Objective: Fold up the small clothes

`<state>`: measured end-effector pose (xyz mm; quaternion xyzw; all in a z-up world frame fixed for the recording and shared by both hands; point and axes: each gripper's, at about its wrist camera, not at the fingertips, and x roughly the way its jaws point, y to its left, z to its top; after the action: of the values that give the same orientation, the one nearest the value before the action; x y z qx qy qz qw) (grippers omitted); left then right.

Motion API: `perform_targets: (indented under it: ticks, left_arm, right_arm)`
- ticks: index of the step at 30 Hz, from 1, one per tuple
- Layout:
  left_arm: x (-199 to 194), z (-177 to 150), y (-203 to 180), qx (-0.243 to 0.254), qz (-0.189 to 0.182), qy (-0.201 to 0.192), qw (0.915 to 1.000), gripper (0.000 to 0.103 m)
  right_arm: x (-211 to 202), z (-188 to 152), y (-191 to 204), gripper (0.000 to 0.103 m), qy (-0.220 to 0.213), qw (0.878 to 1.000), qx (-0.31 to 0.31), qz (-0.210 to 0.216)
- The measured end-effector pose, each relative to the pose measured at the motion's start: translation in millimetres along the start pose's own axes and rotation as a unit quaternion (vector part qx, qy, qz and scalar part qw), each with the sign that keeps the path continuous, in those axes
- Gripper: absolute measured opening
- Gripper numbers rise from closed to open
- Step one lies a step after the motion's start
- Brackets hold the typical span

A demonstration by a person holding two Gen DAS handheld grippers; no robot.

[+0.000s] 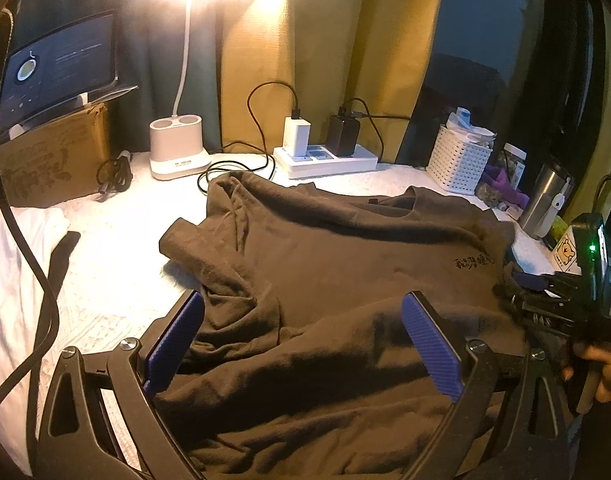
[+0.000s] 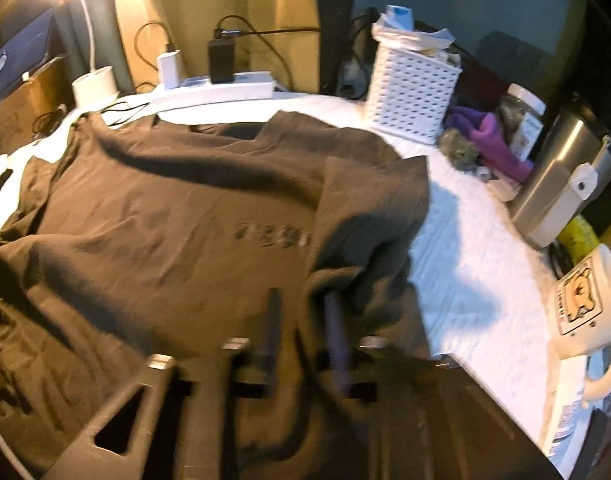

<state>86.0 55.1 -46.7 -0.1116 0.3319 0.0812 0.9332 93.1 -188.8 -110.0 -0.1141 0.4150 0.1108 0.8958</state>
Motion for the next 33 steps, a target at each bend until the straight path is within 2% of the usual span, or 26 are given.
perform_targets:
  ticks: [1, 4, 8, 11, 15, 20, 21, 26, 29, 33]
  left_arm:
    - [0, 0, 1, -0.002, 0.0, 0.0, 1.0, 0.098]
    - [-1, -1, 3, -0.004, 0.0, 0.0, 1.0, 0.098]
    - [-1, -2, 5, -0.007, 0.002, 0.001, 1.0, 0.098]
    - [1, -3, 7, -0.007, 0.002, 0.003, 1.0, 0.098]
    - [2, -2, 9, -0.01, 0.007, 0.004, 0.9999, 0.098]
    - [3, -2, 11, -0.011, 0.013, 0.005, 0.9998, 0.098]
    - [3, -2, 10, -0.01, 0.014, 0.006, 0.9998, 0.098]
    - [-3, -4, 11, -0.006, 0.02, 0.004, 0.9998, 0.098]
    - [-4, -5, 16, -0.013, 0.028, 0.007, 0.9995, 0.098]
    - [-7, -7, 18, -0.016, 0.031, 0.005, 0.9994, 0.098]
  right_arm:
    - [-3, -1, 2, 0.084, -0.004, 1.0, 0.002, 0.01]
    - [-13, -1, 1, 0.083, -0.015, 0.999, 0.011, 0.033]
    - [-24, 7, -19, 0.083, -0.042, 0.998, 0.047, 0.029]
    - [-21, 14, -36, 0.083, -0.041, 0.997, 0.062, 0.014]
    - [-10, 20, -52, 0.083, -0.037, 0.993, 0.095, 0.057]
    - [-4, 32, -42, 0.083, -0.051, 0.992, 0.078, 0.087]
    - [3, 36, -39, 0.083, -0.047, 0.991, 0.074, 0.098]
    - [37, 41, -37, 0.083, -0.002, 0.991, 0.092, 0.093]
    - [41, 42, -26, 0.083, 0.003, 0.989, 0.085, 0.118]
    - [36, 43, 8, 0.083, 0.017, 0.984, 0.054, 0.167]
